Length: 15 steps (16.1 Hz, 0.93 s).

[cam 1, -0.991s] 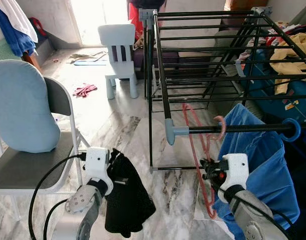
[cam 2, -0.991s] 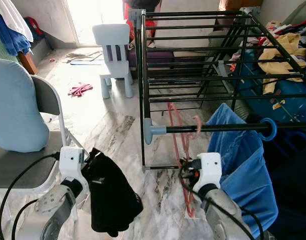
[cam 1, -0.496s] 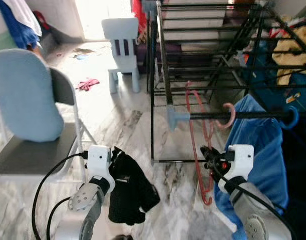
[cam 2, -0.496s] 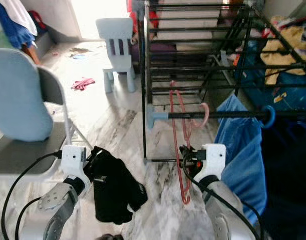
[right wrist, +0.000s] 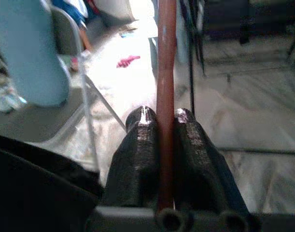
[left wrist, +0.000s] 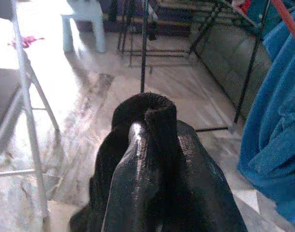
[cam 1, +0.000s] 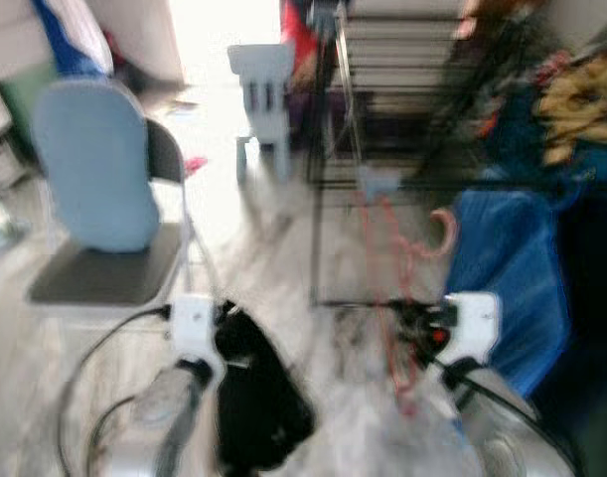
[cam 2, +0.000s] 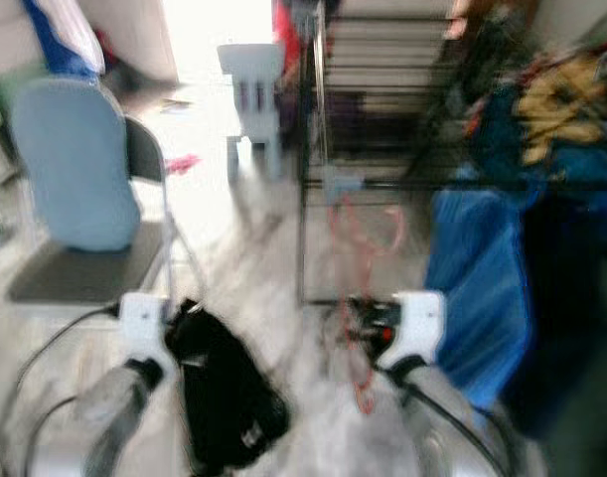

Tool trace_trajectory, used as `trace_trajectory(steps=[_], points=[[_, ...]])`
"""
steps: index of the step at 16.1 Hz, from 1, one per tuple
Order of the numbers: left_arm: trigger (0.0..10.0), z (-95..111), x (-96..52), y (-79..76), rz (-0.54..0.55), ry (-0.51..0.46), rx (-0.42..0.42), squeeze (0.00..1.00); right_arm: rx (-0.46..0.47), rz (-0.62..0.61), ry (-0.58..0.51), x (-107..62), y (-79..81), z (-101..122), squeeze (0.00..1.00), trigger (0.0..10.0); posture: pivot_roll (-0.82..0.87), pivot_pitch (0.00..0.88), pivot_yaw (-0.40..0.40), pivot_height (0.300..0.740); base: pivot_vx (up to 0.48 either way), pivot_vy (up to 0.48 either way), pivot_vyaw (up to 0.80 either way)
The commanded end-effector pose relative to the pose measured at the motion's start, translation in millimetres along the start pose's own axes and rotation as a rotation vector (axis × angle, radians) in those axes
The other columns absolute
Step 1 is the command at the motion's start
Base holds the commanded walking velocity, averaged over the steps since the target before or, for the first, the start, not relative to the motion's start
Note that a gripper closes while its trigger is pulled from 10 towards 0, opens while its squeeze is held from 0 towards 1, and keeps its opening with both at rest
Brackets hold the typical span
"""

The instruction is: Hang hanger

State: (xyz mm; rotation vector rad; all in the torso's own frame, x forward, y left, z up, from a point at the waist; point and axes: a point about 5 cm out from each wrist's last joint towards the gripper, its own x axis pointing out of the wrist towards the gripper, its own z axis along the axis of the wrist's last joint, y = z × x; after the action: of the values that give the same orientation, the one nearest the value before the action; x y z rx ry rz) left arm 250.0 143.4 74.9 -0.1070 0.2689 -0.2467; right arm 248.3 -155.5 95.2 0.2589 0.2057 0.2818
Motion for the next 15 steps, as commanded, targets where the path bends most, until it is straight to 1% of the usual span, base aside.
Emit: trace_trajectory(steps=[1, 3, 5, 6, 8, 9, 10, 12, 14, 15], points=[[10.0, 8, 0.9, -4.6, -0.014, -0.042, 0.012, 0.00, -0.043, -0.031, -0.032, -0.2, -6.0, 10, 0.00, 10.0, -0.12, 0.000, 0.013, 0.740, -0.341, 0.000, 0.00], [10.0, 8, 0.7, -4.8, -0.016, -0.041, 0.014, 0.00, -0.051, -0.045, -0.011, 2.0, -6.4, 8, 0.00, 10.0, -0.12, 0.000, 0.013, 0.740, -0.341, 0.000, 0.00], [10.0, 9, 0.8, -5.0, -0.017, -0.044, 0.016, 0.00, -0.046, -0.032, -0.013, 3.9, -3.0, 9, 0.00, 10.0, -0.11, 0.000, 0.010, 0.740, -0.343, 0.000, 0.00], [10.0, 11, 0.6, -4.7, -0.015, -0.051, 0.012, 0.00, -0.065, -0.048, -0.026, 5.7, -1.7, 11, 0.00, 10.0, -0.11, 0.000, 0.009, 0.740, -0.345, 0.000, 0.00], [10.0, 12, 0.4, -4.6, -0.015, -0.053, 0.011, 0.00, -0.125, -0.113, -0.046, 10.9, -5.8, 14, 0.00, 10.0, -0.11, 0.000, 0.008, 0.740, -0.341, 0.000, 0.00], [10.0, 12, 0.3, -4.7, -0.016, -0.053, 0.011, 0.00, -0.135, -0.116, -0.055, 12.9, -6.8, 15, 0.00, 10.0, -0.10, 0.000, 0.008, 0.740, -0.341, 0.000, 0.00], [10.0, 12, 0.4, -4.7, -0.017, -0.053, 0.011, 0.00, -0.140, -0.056, -0.084, 14.6, -4.7, 18, 0.00, 10.0, -0.10, 0.000, 0.007, 0.740, -0.341, 0.000, 0.00], [10.0, 12, 0.6, -4.5, -0.020, -0.050, 0.015, 0.00, -0.183, -0.075, -0.077, 15.6, -8.9, 19, 0.00, 10.0, -0.10, 0.000, 0.007, 0.740, -0.353, 0.000, 0.00], [10.0, 13, 1.0, -4.3, -0.025, -0.050, 0.022, 0.00, -0.155, -0.082, -0.040, 16.9, -10.7, 15, 0.00, 10.0, -0.10, 0.000, 0.007, 0.740, -0.358, 0.000, 0.00], [10.0, 14, 1.7, -4.2, -0.027, -0.052, 0.026, 0.00, -0.162, -0.072, -0.042, 17.9, -9.9, 16, 0.00, 10.0, -0.10, 0.000, 0.007, 0.740, -0.368, 0.000, 0.00]])
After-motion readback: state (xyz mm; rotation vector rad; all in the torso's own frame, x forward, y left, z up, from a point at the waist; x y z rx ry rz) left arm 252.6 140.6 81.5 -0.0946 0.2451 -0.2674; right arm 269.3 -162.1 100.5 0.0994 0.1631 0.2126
